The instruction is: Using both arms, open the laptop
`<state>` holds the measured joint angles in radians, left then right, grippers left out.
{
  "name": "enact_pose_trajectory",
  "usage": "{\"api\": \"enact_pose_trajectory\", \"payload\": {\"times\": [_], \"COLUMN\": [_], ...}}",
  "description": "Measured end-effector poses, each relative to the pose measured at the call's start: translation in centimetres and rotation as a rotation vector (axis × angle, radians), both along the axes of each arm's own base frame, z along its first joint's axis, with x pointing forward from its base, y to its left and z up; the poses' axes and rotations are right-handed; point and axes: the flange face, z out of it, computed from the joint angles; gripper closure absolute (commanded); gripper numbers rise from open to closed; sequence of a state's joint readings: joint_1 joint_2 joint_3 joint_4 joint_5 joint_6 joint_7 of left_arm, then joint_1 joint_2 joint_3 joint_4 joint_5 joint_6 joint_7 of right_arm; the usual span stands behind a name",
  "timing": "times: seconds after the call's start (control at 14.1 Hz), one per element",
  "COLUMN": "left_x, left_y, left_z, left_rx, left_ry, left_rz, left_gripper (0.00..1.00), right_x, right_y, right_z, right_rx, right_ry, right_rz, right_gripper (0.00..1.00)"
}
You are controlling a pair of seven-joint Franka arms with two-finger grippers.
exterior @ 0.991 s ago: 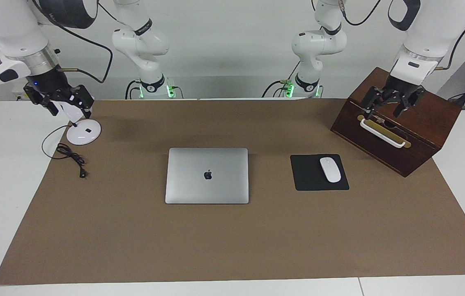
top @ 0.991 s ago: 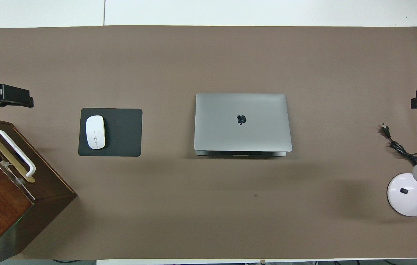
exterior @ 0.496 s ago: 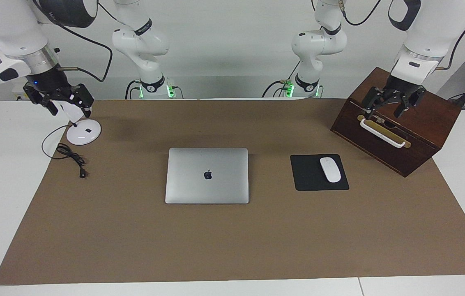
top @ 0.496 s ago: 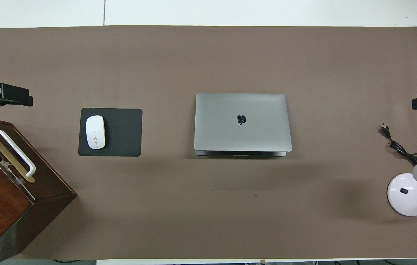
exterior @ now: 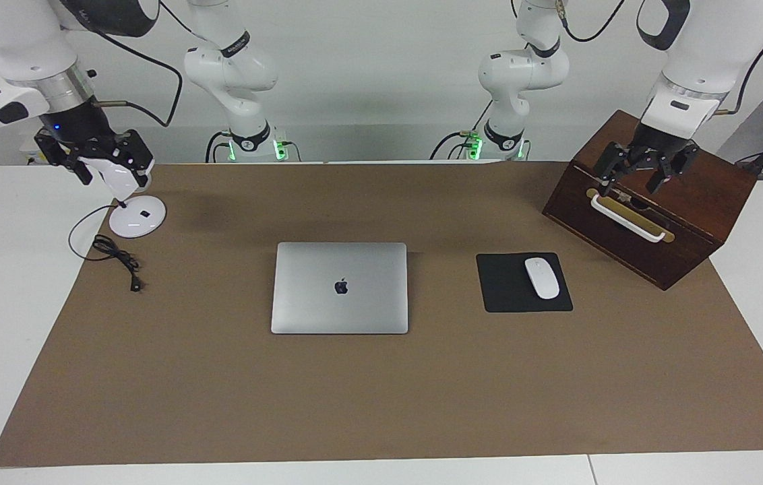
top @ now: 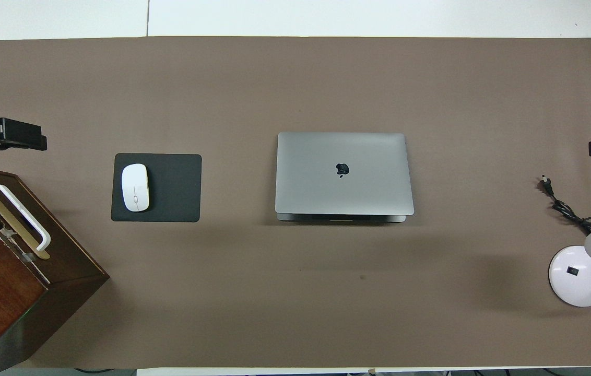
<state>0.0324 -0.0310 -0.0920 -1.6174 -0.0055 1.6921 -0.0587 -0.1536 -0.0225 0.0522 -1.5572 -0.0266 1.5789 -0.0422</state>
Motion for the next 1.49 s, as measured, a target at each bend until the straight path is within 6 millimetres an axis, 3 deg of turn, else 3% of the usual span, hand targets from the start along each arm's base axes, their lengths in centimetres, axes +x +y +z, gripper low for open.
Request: {"api": "enact_pose_trajectory", "payload": {"times": [0.35, 0.85, 1.06, 1.27, 1.49], "left_x": [0.0, -0.2, -0.2, -0.2, -0.2], "left_y": [0.0, -0.1, -0.1, -0.1, -0.1], "left_z": [-0.1, -0.3, -0.3, -0.4, -0.5], "left_rx": [0.000, 0.001, 0.001, 0.001, 0.001], "left_ry": [0.003, 0.007, 0.007, 0.008, 0.009], "left_rz": [0.000, -0.001, -0.001, -0.001, -0.001], "left_gripper": [0.00, 0.00, 0.00, 0.00, 0.00], "right_x": [-0.8, -1.4, -1.4, -1.0, -0.7], "right_y": [-0.3, -3.2, -2.9, -2.4, -2.0], "right_z": [0.0, -0.1, -0.2, -1.3, -3.8], "right_rx": [0.004, 0.106, 0.106, 0.104, 0.124], "right_ry": [0.040, 0.044, 0.046, 0.032, -0.028], "right_rz": [-0.008, -0.052, -0.047, -0.039, -0.047], "right_gripper": [0.00, 0.00, 0.00, 0.00, 0.00]}}
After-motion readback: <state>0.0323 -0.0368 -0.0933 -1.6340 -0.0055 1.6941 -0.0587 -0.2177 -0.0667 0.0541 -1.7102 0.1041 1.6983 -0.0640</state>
